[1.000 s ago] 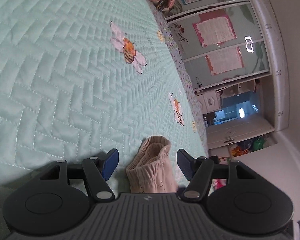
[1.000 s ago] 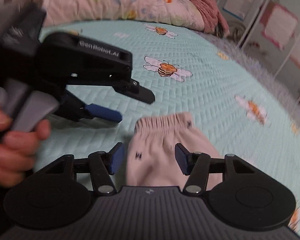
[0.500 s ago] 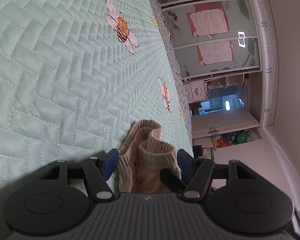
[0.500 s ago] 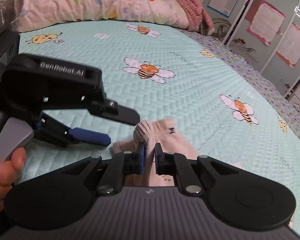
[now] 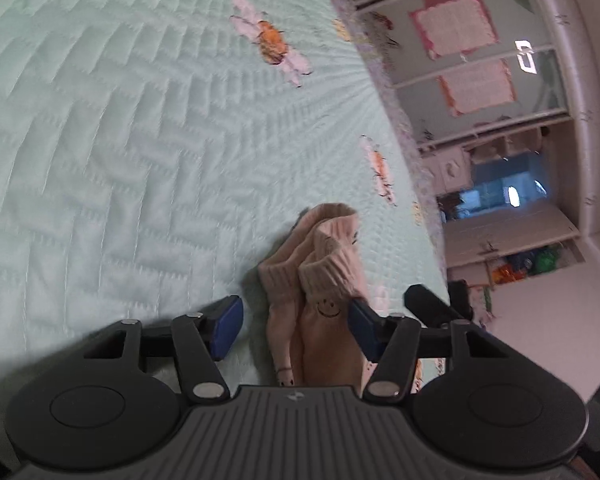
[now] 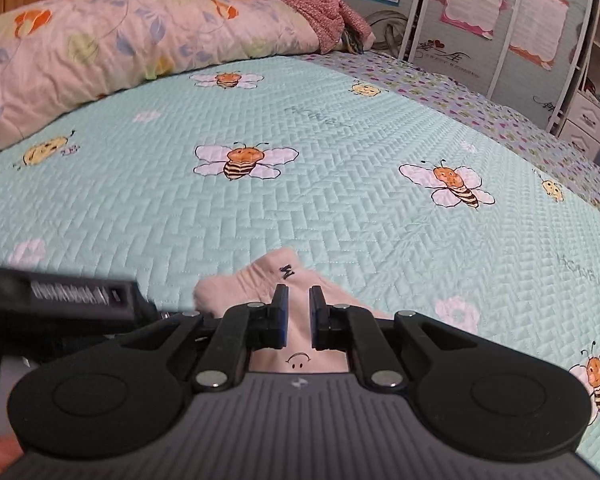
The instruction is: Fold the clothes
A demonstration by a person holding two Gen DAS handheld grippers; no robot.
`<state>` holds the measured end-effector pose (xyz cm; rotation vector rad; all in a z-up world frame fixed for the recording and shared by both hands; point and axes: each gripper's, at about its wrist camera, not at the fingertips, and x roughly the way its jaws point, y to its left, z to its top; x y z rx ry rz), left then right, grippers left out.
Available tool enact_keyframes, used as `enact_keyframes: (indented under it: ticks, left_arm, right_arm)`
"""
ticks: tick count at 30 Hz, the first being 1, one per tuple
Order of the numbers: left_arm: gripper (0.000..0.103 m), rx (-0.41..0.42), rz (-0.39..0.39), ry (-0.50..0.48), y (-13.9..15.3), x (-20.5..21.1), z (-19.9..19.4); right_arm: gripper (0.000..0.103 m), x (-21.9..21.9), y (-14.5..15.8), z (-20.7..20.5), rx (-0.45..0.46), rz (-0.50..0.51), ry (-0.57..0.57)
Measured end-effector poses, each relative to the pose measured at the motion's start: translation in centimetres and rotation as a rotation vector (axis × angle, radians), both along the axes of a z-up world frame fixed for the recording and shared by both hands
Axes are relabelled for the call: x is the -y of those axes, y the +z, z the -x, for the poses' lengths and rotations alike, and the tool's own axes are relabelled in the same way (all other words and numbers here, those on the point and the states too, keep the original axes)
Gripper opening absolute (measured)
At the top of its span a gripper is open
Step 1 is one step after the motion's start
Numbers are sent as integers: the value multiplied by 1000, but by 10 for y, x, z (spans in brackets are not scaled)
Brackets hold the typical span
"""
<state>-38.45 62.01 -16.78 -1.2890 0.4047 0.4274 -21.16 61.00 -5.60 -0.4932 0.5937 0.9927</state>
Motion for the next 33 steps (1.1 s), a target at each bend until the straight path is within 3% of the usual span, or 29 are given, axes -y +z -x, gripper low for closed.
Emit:
enact_keyframes:
  ticks: [5,7,8,12,15,18,19,21,22,23,24,28,31,33]
  left_arm:
    - [53,17,30,14,-7,-5,-9]
    - [39,36,71,29,-13,-10,-9]
    - [37,44,89,36,-16,-12,-8]
    - [34,74,104,41,-20,-13,-2]
    - [34,96,111,36,-22,-14,2]
    - [33,142,140,31,-26,-17,9]
    - [33,152,143,27,-27,-17,10]
    - [33,161,139,25,-27,-15,13]
    - [33,164,137,27,-27,-13,14]
    - [33,172,138,31,-27,-12,16]
    - [35,187,144,38,-28,-11,18]
    - [40,228,157,59,-27,-9,22]
    - [43,235,151,65,-26,-5,24]
    - [44,227,140,63,-23,-2,24]
  right_arm:
    - [11,2,-3,-5,-24,1,9]
    - [12,5,-3,-4,-49,-1,30]
    - [12,7,-4,-1,-63,1,50]
    - [17,8,-12,13,-102,24,139]
    - [32,-3,-19,22,-48,62,175]
    - [57,-18,-26,33,80,149,215]
    - [60,-21,-30,35,104,177,242]
    - [57,-25,-35,38,112,198,288]
    - [47,-24,-35,38,93,189,300]
    - [23,-23,-33,36,77,173,294]
    - [14,-20,-30,35,63,154,276]
    - [12,-3,-14,15,-46,42,153]
    - [12,9,-8,-11,-232,-54,45]
    - [12,14,-8,-20,-291,-89,-9]
